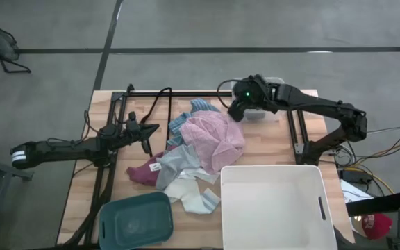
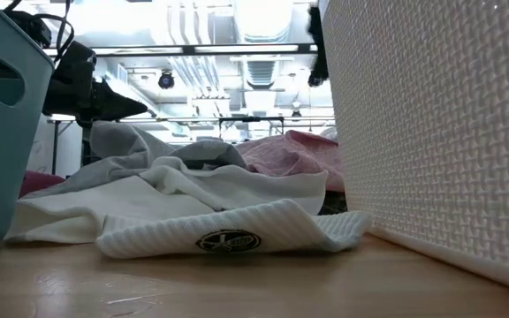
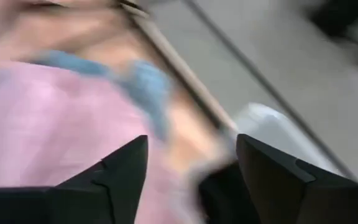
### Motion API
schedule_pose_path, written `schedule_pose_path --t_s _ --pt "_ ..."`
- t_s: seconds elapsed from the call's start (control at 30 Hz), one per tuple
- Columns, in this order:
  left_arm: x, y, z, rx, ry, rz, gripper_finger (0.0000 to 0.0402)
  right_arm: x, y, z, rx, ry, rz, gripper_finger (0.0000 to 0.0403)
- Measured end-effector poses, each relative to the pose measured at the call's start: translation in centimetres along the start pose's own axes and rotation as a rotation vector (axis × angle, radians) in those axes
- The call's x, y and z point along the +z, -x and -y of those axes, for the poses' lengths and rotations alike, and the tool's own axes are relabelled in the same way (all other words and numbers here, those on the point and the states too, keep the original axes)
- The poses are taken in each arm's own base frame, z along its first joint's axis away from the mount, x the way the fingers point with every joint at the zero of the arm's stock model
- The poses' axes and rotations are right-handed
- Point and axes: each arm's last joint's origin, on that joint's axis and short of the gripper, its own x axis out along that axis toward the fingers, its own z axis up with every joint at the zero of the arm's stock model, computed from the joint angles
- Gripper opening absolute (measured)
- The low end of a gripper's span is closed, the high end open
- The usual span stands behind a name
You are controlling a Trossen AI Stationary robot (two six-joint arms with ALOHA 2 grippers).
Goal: Pick & Place Cloths
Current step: Put the light pink shirt into the white bin
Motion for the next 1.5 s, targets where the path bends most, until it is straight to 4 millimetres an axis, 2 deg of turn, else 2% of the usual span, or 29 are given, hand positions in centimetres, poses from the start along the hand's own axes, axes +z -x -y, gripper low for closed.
schedule_pose_path --t_s 0.07,0.3,0.47,0.77,0.93,1.1,1.23,1.37,1.5 --pt "0.0 0.0 0.0 -0.001 0.000 0.000 0.0014 0.3 0.0 -1.6 0.098 0.022 0.035 0.0258" --pt "0.0 0.0 0.0 -0.001 0.000 -0.001 0.0014 0.5 -1.6 -6.8 0.221 0.119 -0.020 0.0301" --pt "0.0 0.0 0.0 0.000 0.000 0.000 0.0014 0.8 -3.9 -9.9 0.284 0.174 -0.103 0.0325" --pt "0.0 0.0 0.0 0.000 0.000 -0.001 0.0014 -0.1 -9.2 -12.6 0.218 0.272 -0.371 0.0345" --pt "0.0 0.0 0.0 0.000 0.000 -0.002 0.0014 -1.1 -12.2 -14.1 0.200 0.320 -0.478 0.0335" --pt "-0.1 0.0 0.0 0.000 -0.001 -0.007 0.0014 -1.7 -14.4 -15.1 0.189 0.369 -0.557 0.0303" --pt "-0.1 0.0 0.0 0.000 -0.001 -0.010 0.0014 -2.1 -15.7 -15.8 0.191 0.396 -0.606 0.0255" --pt "-0.2 0.0 0.0 0.000 -0.003 -0.017 0.0014 -2.5 -16.9 -16.5 0.212 0.409 -0.643 0.0175" --pt "-0.2 0.0 0.0 0.000 -0.003 -0.020 0.0014 -2.6 -17.2 -17.0 0.244 0.428 -0.651 0.0064"
